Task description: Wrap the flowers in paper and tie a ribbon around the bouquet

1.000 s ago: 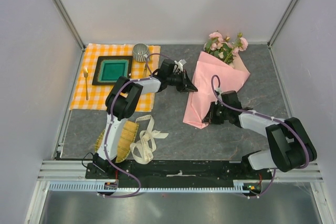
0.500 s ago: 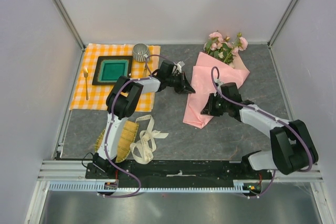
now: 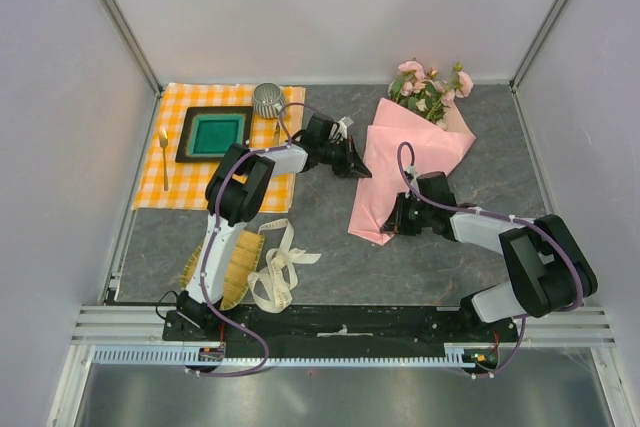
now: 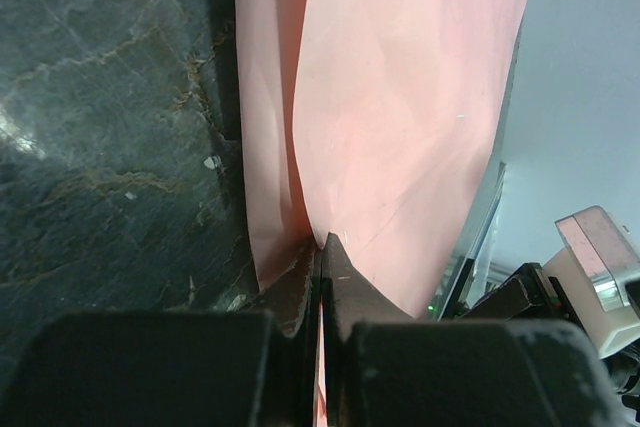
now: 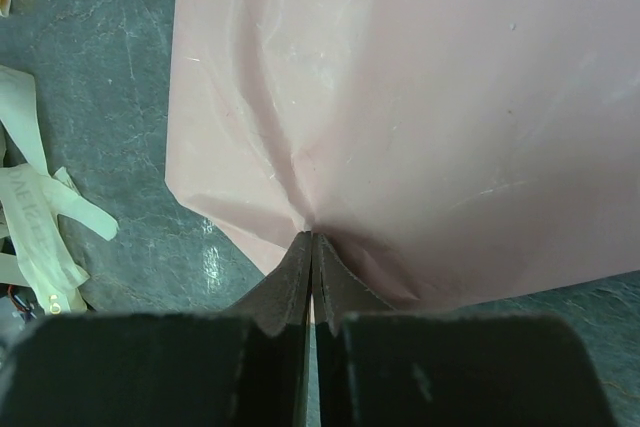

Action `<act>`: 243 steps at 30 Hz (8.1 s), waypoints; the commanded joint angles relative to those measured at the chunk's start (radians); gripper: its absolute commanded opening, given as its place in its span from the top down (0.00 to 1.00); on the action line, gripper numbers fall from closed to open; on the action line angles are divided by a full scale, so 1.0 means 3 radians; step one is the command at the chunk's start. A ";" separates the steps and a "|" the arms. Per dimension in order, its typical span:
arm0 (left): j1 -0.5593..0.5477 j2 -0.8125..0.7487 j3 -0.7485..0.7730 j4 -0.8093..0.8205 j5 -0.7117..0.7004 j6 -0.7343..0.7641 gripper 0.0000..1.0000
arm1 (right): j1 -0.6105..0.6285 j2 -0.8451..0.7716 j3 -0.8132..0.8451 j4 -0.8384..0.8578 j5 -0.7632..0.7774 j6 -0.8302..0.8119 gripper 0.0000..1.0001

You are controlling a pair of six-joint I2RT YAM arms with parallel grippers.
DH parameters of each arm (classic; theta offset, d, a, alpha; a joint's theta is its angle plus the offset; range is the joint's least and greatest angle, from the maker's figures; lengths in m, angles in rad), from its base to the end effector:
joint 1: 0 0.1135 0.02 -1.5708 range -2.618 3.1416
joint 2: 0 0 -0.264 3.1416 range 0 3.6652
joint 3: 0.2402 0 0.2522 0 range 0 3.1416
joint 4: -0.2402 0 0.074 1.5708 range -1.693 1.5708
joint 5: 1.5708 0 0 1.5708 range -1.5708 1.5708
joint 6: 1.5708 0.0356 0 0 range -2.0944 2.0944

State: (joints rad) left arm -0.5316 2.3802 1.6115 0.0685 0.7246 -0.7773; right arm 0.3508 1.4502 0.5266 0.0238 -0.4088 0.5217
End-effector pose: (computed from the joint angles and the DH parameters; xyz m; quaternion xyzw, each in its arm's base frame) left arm 0.4241 -0.2768 0.1036 0.0444 0.8598 -0.4950 0.1172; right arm 0.2300 0.0992 0.1328 0.0123 0.9269 0.3099 0.2112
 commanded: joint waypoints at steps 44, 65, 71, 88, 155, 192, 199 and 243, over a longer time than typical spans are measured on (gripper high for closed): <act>-0.0099 -0.0422 -0.1259 0.1298 -0.0267 -0.0451 0.98 | -0.0575 -0.0293 0.0146 -0.0407 -0.0150 -0.0139 0.70; -0.0335 -0.0560 -0.1527 0.1557 -0.0661 -0.0841 0.98 | -0.1792 0.1229 0.0438 0.2001 -0.0954 0.0802 1.00; -0.0335 -0.0602 -0.1527 0.1413 -0.0733 -0.0636 0.98 | -0.2043 0.1838 0.0622 0.2477 -0.1005 0.1191 1.00; -0.0330 -0.0648 -0.1608 0.1434 -0.0759 -0.0661 0.98 | -0.2335 0.2728 0.1588 0.1720 -0.0546 0.1741 1.00; -0.0314 -0.0443 -0.1537 0.1643 -0.0457 -0.1183 0.98 | -0.1006 -0.0682 -0.0425 -0.0688 -0.0596 0.0470 1.00; -0.0284 -0.0433 -0.1486 0.1490 -0.0324 -0.1106 0.98 | -0.1767 -0.0345 0.0178 -0.0443 -0.0698 0.0414 1.00; -0.0284 -0.0407 -0.1491 0.1536 -0.0278 -0.1147 0.98 | -0.1829 0.0084 0.0065 -0.0110 -0.0591 0.0363 1.00; -0.0391 -0.0229 -0.1333 0.1628 -0.0201 -0.1418 0.98 | -0.2376 0.2586 0.3689 -0.1223 0.0457 0.0476 0.99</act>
State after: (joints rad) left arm -0.6205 2.2681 1.1736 0.5777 0.6613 -1.1591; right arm -0.3702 2.2276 1.4879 -0.1238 -0.4828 0.8295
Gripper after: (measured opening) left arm 0.024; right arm 0.004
